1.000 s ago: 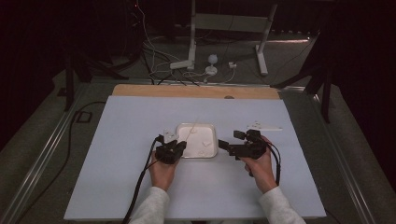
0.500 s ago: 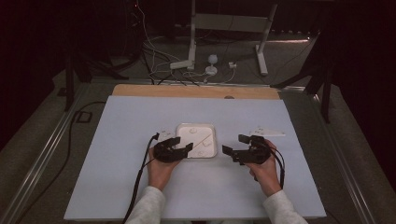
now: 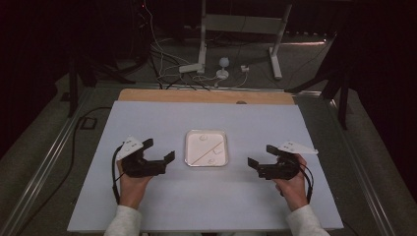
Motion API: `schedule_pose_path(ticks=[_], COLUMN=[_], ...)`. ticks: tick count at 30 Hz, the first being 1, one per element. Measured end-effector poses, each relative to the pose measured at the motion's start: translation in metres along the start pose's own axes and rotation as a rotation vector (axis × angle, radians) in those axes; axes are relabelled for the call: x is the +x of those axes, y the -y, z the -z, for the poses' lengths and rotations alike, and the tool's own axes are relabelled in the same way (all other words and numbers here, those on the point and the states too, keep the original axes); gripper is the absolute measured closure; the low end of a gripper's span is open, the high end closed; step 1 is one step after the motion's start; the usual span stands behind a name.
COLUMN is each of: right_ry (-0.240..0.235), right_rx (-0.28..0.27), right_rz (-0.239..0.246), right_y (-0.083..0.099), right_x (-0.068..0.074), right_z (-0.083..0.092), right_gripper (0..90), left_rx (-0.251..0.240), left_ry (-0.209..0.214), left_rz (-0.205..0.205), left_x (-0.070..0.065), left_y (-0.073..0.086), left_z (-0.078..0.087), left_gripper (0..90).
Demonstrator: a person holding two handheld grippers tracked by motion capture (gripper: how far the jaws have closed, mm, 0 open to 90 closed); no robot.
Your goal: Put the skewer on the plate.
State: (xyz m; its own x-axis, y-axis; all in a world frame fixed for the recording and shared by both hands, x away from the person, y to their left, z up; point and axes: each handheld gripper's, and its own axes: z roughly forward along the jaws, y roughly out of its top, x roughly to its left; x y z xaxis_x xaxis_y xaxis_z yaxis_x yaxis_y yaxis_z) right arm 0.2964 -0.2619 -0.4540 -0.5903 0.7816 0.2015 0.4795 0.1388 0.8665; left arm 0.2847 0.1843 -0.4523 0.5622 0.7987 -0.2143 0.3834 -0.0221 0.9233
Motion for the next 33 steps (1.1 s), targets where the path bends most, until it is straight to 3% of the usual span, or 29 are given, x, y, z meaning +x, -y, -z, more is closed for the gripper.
schedule_pose_path(ticks=[8, 12, 16, 23, 33], right_ry=[0.059, 0.073, 0.089, 0.126, 0.149], right_rx=[-0.039, -0.066, -0.092, -0.114, -0.083], right_rz=[0.045, 0.036, 0.017, -0.002, -0.005], right_y=[0.014, 0.023, 0.029, 0.031, 0.036], right_x=[-0.009, -0.013, -0.018, -0.026, -0.030], right_z=[0.019, 0.027, 0.033, 0.041, 0.039], right_gripper=[1.3, 1.3, 0.0, 0.0, 0.0], left_rx=[-0.027, -0.062, -0.057, -0.056, -0.051], left_ry=[-0.067, -0.091, -0.113, -0.155, -0.182], left_rz=[-0.052, -0.056, -0.059, -0.051, -0.035], left_x=[0.014, 0.021, 0.025, 0.028, 0.032], left_y=[0.013, 0.018, 0.021, 0.027, 0.031], left_z=[0.033, 0.045, 0.054, 0.057, 0.057], left_gripper=[0.8, 0.8, 0.8, 0.4, 0.4])
